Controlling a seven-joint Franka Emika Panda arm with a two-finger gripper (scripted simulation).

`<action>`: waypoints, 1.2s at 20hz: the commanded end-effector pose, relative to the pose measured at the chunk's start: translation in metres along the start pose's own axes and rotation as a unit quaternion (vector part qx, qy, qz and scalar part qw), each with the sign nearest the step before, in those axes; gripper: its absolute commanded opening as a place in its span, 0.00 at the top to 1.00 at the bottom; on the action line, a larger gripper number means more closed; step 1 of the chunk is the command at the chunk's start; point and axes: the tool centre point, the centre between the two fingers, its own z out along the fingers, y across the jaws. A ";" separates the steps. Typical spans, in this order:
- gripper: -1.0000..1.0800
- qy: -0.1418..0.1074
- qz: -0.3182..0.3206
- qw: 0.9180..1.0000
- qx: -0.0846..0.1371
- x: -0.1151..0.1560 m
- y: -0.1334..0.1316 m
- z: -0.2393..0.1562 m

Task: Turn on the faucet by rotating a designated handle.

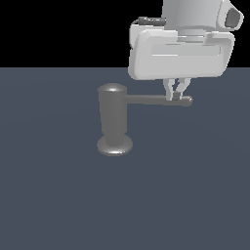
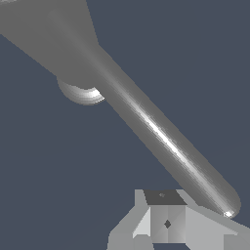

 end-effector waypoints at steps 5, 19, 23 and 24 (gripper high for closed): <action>1.00 -0.001 0.000 1.000 -0.001 0.018 0.013 0.003; 1.00 -0.005 0.004 1.000 0.001 0.051 0.044 0.007; 1.00 -0.006 0.005 1.000 0.001 0.060 0.052 0.008; 1.00 -0.006 0.005 1.000 0.002 0.063 0.054 0.009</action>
